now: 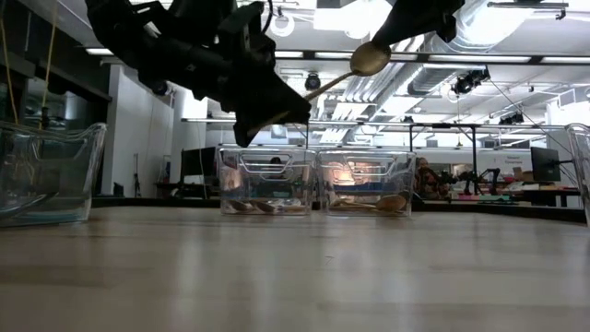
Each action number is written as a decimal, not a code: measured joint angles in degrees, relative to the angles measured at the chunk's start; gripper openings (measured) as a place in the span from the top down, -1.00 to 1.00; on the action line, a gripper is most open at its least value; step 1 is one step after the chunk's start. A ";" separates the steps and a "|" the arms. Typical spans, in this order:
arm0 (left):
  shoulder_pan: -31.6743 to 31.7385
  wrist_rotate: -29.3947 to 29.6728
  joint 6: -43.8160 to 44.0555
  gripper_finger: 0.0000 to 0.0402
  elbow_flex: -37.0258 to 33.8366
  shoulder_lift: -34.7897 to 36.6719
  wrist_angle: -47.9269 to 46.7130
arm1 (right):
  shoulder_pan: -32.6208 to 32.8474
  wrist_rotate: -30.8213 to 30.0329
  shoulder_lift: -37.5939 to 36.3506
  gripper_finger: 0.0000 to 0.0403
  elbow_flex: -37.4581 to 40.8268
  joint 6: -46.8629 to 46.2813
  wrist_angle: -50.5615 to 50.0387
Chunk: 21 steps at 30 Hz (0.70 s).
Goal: Sort silverware by color (type)
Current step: Put the gold spoon into the top right transparent bin
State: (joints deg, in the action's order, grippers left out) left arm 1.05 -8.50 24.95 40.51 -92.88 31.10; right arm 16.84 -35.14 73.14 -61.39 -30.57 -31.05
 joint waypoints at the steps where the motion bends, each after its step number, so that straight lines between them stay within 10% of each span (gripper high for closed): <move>1: 0.16 -0.10 -0.13 0.85 0.00 0.00 -0.13 | -0.02 -0.03 0.00 1.00 0.00 0.00 -0.01; 15: 0.34 -0.43 -0.93 0.97 0.00 0.02 -0.36 | -0.04 0.84 -0.25 0.97 0.00 1.60 -0.46; 21: 0.67 1.22 -1.09 0.97 -0.09 -0.04 -0.90 | -0.22 1.54 -4.96 0.64 0.00 2.09 -4.80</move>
State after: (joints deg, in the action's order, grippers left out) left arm 1.72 -7.28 23.86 40.42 -92.92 30.20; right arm 16.62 -33.60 68.19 -61.39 -28.48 -35.85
